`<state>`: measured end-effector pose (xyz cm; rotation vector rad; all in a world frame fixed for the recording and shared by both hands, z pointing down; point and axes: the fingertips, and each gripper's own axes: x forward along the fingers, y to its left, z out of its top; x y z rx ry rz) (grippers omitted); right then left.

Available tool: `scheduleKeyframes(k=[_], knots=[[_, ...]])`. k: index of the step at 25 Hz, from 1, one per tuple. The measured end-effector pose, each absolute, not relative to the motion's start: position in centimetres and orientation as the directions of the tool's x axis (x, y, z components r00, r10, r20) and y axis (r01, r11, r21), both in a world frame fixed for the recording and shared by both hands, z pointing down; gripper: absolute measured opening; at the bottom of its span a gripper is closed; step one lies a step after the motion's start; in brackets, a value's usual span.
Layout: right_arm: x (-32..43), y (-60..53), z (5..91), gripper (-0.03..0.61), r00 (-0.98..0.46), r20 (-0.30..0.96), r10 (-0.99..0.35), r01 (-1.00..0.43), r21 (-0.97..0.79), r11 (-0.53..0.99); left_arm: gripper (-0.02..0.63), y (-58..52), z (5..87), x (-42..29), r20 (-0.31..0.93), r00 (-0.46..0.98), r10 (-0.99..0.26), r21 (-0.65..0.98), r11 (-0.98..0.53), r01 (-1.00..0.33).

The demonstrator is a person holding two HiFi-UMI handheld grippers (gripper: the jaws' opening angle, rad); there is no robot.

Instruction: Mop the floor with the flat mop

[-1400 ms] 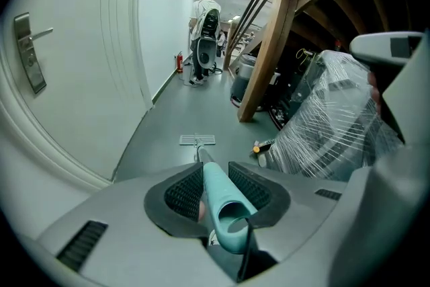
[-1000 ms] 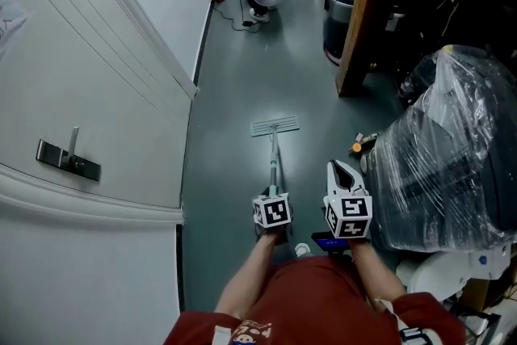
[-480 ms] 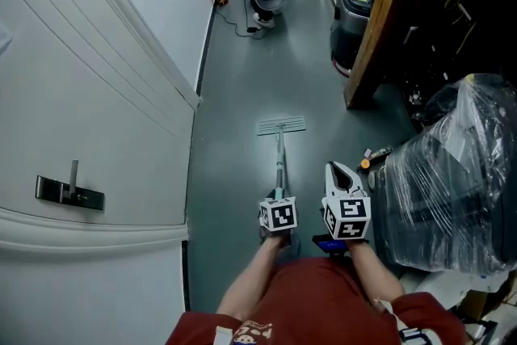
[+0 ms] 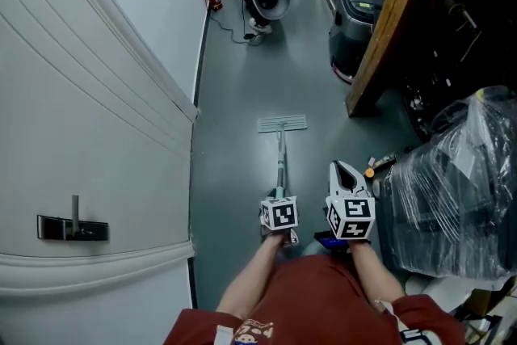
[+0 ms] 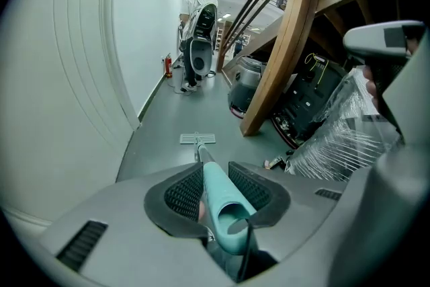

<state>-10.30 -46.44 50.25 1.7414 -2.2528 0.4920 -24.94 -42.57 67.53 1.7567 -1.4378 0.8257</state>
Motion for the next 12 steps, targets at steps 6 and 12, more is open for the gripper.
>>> scheduleKeyframes(k=[6,12], knots=[[-9.7,-49.7,49.8,0.018,-0.224,0.379,-0.898,-0.974,-0.113,0.196,0.130,-46.6,68.1,-25.3,0.831,0.175,-0.528,0.119,-0.139,-0.983],[-8.3,-54.7,50.7,0.018,-0.219,0.386,-0.896,-0.975,-0.118,0.187,0.130,-51.5,68.7,-24.7,0.839,0.154,-0.522,0.092,-0.143,-0.985]])
